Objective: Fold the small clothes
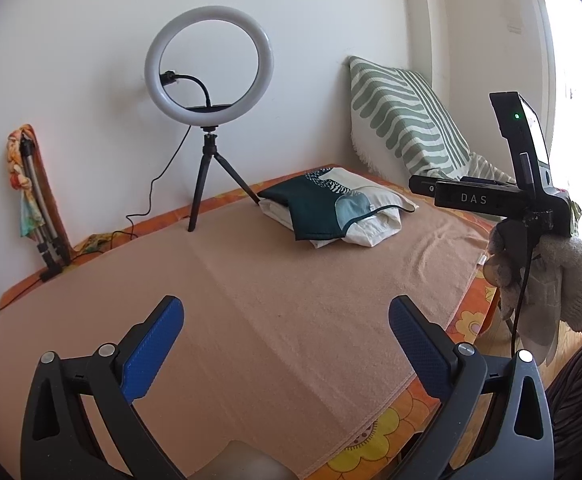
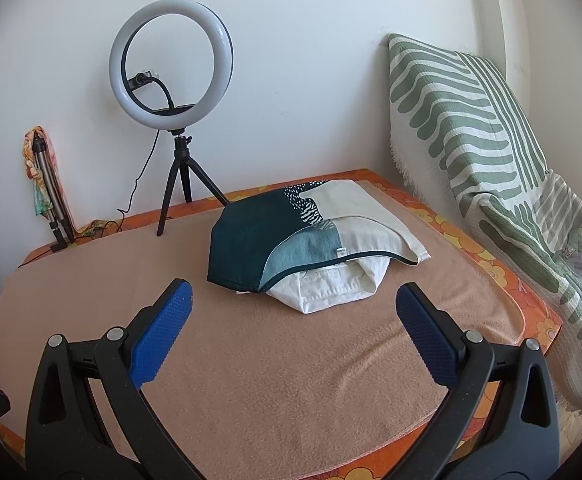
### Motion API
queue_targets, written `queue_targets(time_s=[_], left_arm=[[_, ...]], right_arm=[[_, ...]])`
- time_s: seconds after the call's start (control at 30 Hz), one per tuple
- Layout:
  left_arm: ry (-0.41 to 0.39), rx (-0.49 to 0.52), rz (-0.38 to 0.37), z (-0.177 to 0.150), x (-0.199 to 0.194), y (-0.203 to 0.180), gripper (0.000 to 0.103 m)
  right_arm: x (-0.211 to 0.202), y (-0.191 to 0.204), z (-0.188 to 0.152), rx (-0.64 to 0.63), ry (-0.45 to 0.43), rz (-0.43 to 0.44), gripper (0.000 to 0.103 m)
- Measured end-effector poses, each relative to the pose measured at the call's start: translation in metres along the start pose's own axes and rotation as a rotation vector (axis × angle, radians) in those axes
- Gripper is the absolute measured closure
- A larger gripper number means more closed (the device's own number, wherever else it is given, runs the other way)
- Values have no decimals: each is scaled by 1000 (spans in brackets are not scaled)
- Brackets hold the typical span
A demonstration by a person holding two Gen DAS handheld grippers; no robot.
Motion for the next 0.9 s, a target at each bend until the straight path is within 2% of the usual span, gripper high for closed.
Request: queue_targets(time_s=[0.9], left_arm=[[0, 8, -4, 2, -1, -3, 1]], right_arm=[[2, 5, 0, -5, 2, 6, 0]])
Point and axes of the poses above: each gripper's, at about its wrist camera, not at the fingertips, and x roughly the way its jaws point, y to its left, z to its top, the point moved 3 cm from there along x, roughly the way its jaws point, and after that the axes turned 2 degrees about z, right-handed, at the moved point
